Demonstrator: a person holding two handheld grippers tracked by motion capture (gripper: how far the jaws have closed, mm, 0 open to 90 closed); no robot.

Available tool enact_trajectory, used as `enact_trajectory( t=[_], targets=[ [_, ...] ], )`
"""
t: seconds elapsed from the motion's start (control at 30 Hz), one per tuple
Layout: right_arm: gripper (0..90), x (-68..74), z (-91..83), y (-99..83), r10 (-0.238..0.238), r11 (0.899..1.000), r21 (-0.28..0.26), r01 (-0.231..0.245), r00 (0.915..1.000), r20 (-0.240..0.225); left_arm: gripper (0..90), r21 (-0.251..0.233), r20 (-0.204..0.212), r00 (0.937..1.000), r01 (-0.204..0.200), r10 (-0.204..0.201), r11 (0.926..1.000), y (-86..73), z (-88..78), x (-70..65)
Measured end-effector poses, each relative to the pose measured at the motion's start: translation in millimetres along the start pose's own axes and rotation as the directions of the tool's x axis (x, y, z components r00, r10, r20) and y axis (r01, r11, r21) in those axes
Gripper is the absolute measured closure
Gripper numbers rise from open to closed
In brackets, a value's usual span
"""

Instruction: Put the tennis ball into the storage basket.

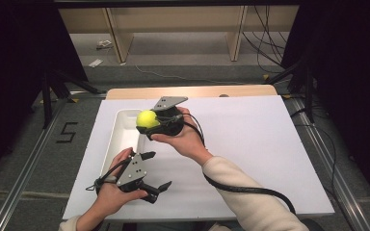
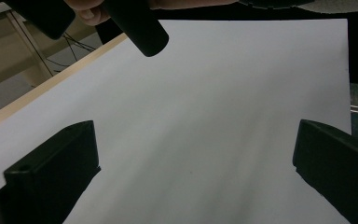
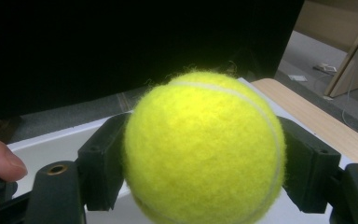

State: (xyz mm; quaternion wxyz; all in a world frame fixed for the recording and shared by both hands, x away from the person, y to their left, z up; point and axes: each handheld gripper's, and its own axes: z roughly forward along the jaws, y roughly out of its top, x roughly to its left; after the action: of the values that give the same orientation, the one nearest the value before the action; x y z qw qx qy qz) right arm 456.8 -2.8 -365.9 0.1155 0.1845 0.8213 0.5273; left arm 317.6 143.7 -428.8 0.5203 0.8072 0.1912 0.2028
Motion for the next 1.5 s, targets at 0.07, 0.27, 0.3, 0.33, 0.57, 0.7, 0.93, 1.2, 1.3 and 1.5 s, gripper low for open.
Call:
enact_trajectory(
  t=[0.07,0.27,0.3,0.33,0.57,0.7,0.93,1.2,1.3,1.5],
  targets=[
    [26.7,0.2,0.6,0.6,-0.001,1.0,0.001,0.001,1.0,-0.002,0.0,0.0,0.001,1.0,0.0,0.0,1.0,0.1,-0.2,-0.1],
    [26.7,-0.8,1.7,2.0,-0.002,1.0,0.008,0.002,1.0,-0.004,0.0,0.0,0.002,1.0,-0.002,0.002,1.0,0.2,0.0,-0.3],
    [26.8,-0.9,2.0,2.1,-0.003,1.0,0.008,0.003,1.0,-0.005,0.0,0.0,0.002,1.0,-0.003,0.003,1.0,0.2,0.1,-0.4],
    [26.7,-0.8,2.8,2.2,-0.003,1.0,0.005,0.003,1.0,-0.004,0.0,-0.001,0.001,1.0,-0.002,0.002,1.0,0.1,0.1,-0.5],
    [26.7,-0.6,5.9,4.3,-0.003,1.0,0.011,0.003,1.0,-0.007,0.0,-0.001,0.002,1.0,-0.002,0.002,1.0,0.2,0.2,-0.8],
    [26.8,-0.5,7.5,5.3,-0.005,1.0,0.012,0.005,1.0,-0.008,0.0,-0.001,0.002,1.0,-0.002,0.002,1.0,0.3,0.2,-0.9],
    [26.7,-0.2,10.0,6.2,-0.005,1.0,0.016,0.006,0.9999,-0.012,0.0,-0.001,0.002,1.0,-0.003,0.003,1.0,0.3,0.1,-0.8],
    [26.7,0.4,13.4,7.2,-0.005,1.0,0.018,0.005,0.9998,-0.018,0.0,-0.001,0.002,1.0,-0.006,0.006,1.0,0.4,0.0,-0.9],
    [26.7,0.4,14.9,7.5,-0.007,1.0,0.019,0.007,0.9998,-0.019,0.0,0.0,0.002,1.0,-0.007,0.007,1.0,0.4,0.0,-0.9],
    [26.8,1.0,17.5,8.2,-0.008,1.0,0.02,0.009,0.9998,-0.02,0.0,0.0,0.003,1.0,-0.007,0.007,1.0,0.1,-0.3,-0.3]
  ],
)
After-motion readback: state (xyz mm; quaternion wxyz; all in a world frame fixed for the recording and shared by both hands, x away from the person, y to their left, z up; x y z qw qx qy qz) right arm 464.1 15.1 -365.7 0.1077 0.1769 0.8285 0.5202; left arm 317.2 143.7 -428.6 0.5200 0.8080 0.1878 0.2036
